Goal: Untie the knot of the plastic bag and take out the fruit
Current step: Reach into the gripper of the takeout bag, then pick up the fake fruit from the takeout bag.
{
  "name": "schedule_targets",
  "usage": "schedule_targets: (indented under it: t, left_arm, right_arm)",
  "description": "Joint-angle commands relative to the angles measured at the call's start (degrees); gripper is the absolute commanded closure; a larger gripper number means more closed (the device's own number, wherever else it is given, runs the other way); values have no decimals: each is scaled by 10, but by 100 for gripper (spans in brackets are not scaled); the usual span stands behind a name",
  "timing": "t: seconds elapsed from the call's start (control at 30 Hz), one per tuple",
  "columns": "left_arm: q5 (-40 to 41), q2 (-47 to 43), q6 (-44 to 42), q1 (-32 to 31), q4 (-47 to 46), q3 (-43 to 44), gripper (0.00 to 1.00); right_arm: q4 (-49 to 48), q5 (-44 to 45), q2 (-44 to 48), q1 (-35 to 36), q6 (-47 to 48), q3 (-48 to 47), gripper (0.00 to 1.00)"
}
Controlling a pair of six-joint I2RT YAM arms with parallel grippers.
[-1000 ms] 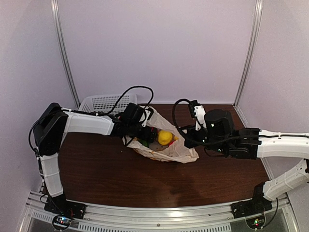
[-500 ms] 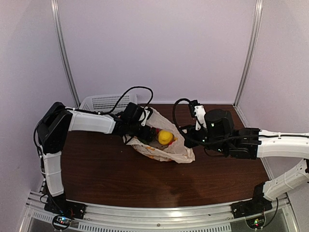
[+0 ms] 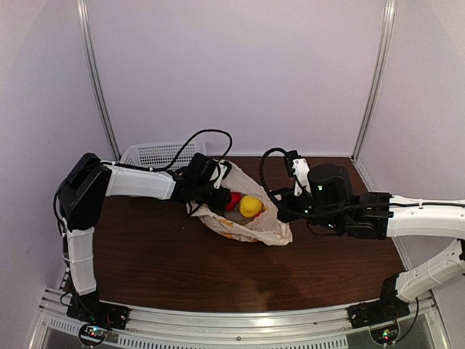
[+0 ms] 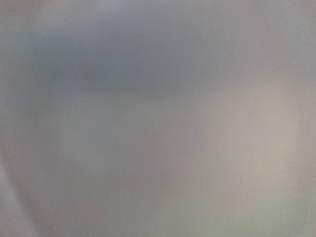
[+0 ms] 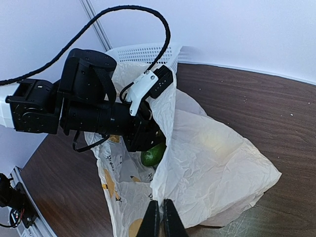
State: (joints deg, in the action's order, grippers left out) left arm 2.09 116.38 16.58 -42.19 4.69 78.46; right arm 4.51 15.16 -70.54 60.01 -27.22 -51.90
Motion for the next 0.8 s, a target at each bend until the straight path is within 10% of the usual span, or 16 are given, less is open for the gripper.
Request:
schedule_targets:
  t: [0.0,0.77]
  left_arm:
    - [-5,-3,-3,6,2,2,54]
    - [-84,-244,25,-9,-73,-233,58]
  right_arm:
    - [-1,-5,0,-2,-3,2,97]
    - [-13,-7,-7,-3,-1,-4,98]
